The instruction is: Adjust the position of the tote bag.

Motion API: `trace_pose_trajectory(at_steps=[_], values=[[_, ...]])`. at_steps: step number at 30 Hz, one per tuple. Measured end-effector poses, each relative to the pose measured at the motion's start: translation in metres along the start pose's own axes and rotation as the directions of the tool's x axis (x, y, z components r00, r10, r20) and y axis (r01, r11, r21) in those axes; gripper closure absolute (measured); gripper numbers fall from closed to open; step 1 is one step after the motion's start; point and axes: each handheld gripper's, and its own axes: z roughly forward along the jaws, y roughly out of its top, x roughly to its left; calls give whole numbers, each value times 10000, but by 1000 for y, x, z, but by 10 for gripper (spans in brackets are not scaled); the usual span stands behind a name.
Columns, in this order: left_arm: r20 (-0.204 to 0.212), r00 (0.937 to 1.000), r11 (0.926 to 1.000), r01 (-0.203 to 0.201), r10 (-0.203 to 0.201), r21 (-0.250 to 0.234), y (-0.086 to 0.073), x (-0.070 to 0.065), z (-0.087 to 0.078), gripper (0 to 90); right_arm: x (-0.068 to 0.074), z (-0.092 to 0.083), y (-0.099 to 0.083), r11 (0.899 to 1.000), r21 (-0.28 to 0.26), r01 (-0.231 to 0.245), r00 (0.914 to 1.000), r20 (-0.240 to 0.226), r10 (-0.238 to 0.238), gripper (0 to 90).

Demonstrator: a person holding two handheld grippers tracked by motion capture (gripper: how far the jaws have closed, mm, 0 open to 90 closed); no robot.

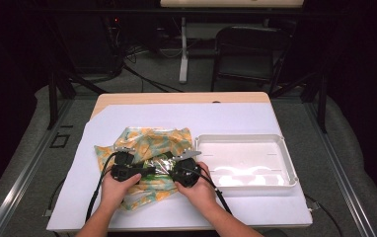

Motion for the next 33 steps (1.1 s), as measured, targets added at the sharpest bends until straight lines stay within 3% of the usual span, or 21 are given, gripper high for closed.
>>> trace_pose_trajectory(at_steps=[14,33], values=[[447,9987,9982,251,-227,-541,3,-3,-11,492,0,0,-2,9999,-99,-61,9999,108,63,755],[884,9953,9965,467,-405,-689,4,-1,-13,515,0,0,-3,10000,-90,21,9999,158,-19,761]])
